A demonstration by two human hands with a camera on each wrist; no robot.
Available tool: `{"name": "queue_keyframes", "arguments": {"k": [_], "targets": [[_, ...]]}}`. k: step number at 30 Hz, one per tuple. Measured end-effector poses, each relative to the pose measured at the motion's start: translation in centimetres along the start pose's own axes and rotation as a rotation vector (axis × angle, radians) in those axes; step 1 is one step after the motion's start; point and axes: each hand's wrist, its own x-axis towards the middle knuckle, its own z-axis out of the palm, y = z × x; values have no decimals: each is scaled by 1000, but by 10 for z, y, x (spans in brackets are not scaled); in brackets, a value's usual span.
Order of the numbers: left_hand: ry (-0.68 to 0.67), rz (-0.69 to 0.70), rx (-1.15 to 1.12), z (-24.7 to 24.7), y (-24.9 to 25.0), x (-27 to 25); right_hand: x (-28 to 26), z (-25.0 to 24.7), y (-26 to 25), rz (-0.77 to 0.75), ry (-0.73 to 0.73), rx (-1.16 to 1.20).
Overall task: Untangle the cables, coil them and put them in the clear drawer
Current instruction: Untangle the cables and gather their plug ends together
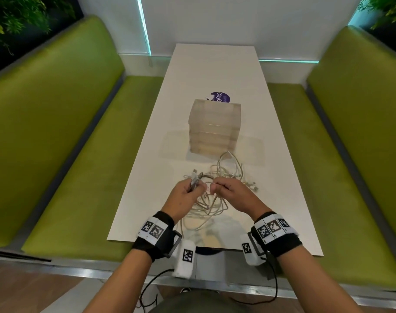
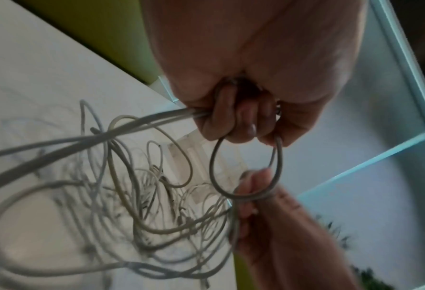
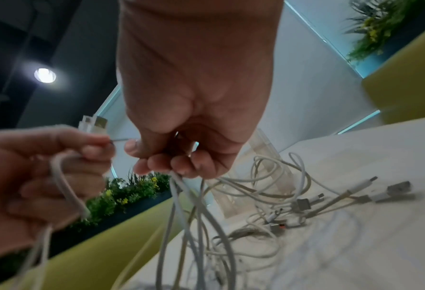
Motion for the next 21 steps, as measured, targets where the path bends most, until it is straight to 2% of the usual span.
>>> {"name": "queue_keyframes", "arguments": {"k": [6, 13, 15, 17, 21], "targets": [[206, -7, -265, -20, 7, -5, 6, -7, 23, 70, 9, -160], [381, -6, -574, -36, 5, -8, 12, -6, 28, -75, 69, -390], [428, -7, -496, -35, 2, -7, 12, -3, 28, -109, 88, -402], [426, -19, -292, -31, -4, -4, 12, 0, 26, -123, 102, -373], [273, 33, 1, -15, -16, 1, 10, 6, 16, -194, 148, -331]]}}
